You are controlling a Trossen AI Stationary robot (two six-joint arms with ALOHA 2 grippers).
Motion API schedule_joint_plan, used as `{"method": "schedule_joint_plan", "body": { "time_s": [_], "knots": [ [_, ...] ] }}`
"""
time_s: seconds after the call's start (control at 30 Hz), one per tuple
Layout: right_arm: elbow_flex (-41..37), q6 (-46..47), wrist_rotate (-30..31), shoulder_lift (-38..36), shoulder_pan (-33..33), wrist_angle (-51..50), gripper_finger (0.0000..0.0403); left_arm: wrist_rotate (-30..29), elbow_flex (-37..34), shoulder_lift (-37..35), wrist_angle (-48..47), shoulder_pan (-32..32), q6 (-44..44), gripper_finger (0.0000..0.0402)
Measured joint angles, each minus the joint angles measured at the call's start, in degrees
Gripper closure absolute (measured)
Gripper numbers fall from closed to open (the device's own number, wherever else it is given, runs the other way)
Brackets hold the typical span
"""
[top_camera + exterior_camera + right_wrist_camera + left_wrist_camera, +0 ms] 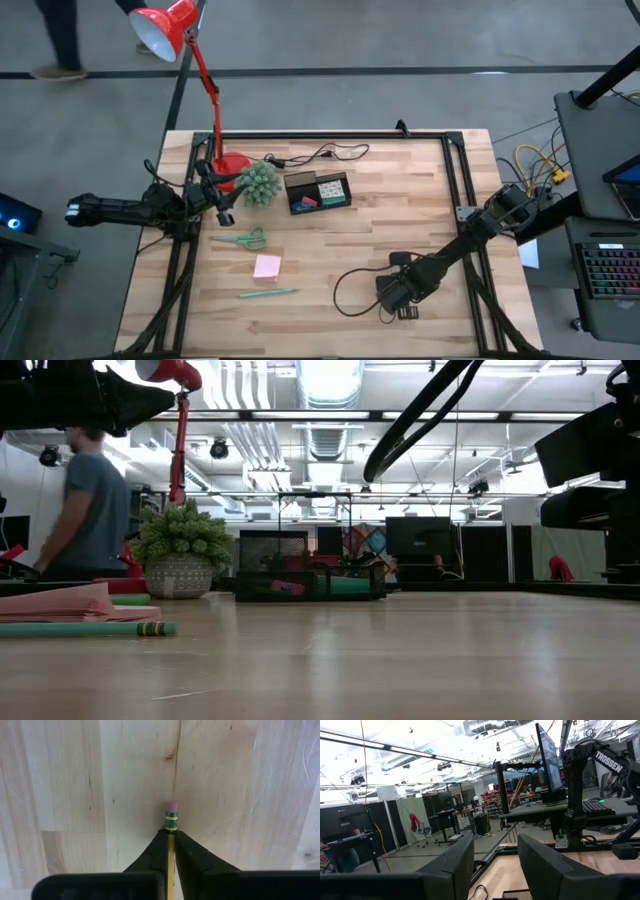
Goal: Pick and place office supplies into organizer
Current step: Put the yellow pencil into the desk organizer
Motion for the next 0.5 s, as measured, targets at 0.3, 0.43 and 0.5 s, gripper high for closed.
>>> {"method": "schedule_joint_plan", "body": {
  "time_s": [0.3,0.43,0.5],
  "knots": [
    [0.07,0.0,0.0,-0.22,0.0,-0.11,0.0393,0.0,0.0,0.0,0.0,0.01,0.0,0.0262],
    [0.23,-0.02,0.0,-0.78,0.0,-0.32,0.0393,0.0,0.0,-0.02,0.01,0.01,0.0,0.0262],
    [0.17,-0.02,-0.01,-1.42,-0.05,-0.05,0.0394,0.0,0.0,-0.02,0.01,0.01,0.0,0.0262]
  ]
}}
